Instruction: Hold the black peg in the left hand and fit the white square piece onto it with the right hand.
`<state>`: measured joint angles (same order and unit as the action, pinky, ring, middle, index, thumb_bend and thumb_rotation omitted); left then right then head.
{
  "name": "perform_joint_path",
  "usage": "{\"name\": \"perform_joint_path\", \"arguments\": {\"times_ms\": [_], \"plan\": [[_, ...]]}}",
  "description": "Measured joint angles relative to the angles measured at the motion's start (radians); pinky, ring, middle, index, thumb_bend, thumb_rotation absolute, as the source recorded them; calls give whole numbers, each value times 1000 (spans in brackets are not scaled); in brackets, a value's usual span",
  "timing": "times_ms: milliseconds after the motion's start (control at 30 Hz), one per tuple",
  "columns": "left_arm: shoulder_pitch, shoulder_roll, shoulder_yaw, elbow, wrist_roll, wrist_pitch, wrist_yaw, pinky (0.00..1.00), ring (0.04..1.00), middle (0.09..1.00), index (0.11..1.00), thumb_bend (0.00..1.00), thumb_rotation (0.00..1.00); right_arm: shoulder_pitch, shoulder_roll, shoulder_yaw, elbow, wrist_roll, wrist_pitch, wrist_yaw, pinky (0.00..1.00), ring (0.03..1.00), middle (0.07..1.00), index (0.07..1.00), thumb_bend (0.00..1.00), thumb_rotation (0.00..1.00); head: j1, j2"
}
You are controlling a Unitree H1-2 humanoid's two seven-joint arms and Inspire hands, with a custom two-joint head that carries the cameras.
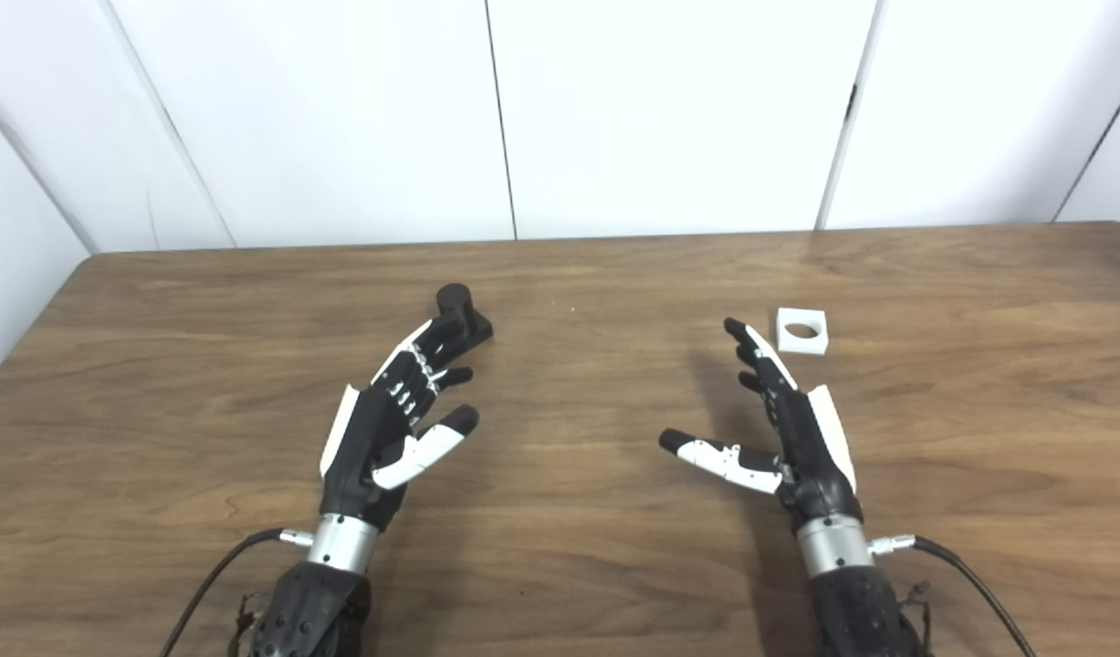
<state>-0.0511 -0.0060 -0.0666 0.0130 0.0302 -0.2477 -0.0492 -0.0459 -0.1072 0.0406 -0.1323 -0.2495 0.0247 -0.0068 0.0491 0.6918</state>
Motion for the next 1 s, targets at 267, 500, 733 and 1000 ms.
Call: {"name": "perform_joint_path", "arguments": {"times_ms": [267, 500, 733, 1000], "plan": [[1, 0, 2, -1, 1, 0, 4, 795, 885, 896, 850, 950, 465, -1, 1, 2, 0, -5, 0, 0, 852, 928, 938, 901, 796, 232, 0, 6], [1, 0, 1, -1, 1, 0, 4, 780, 877, 893, 853, 950, 470, -1, 1, 3, 0, -4, 0, 0, 871, 938, 944, 903, 789, 213, 41, -3], [0, -8, -6, 2, 17, -1, 7, 797, 881, 887, 847, 923, 425, -1, -20, -11, 6, 5, -17, 0, 858, 910, 927, 898, 779, 233, 193, -29], [-8, -23, -8, 16, 45, -1, 15, 844, 894, 897, 856, 958, 451, -1, -41, -38, 22, 68, -40, 5, 814, 926, 949, 920, 729, 133, 245, -40]]}}
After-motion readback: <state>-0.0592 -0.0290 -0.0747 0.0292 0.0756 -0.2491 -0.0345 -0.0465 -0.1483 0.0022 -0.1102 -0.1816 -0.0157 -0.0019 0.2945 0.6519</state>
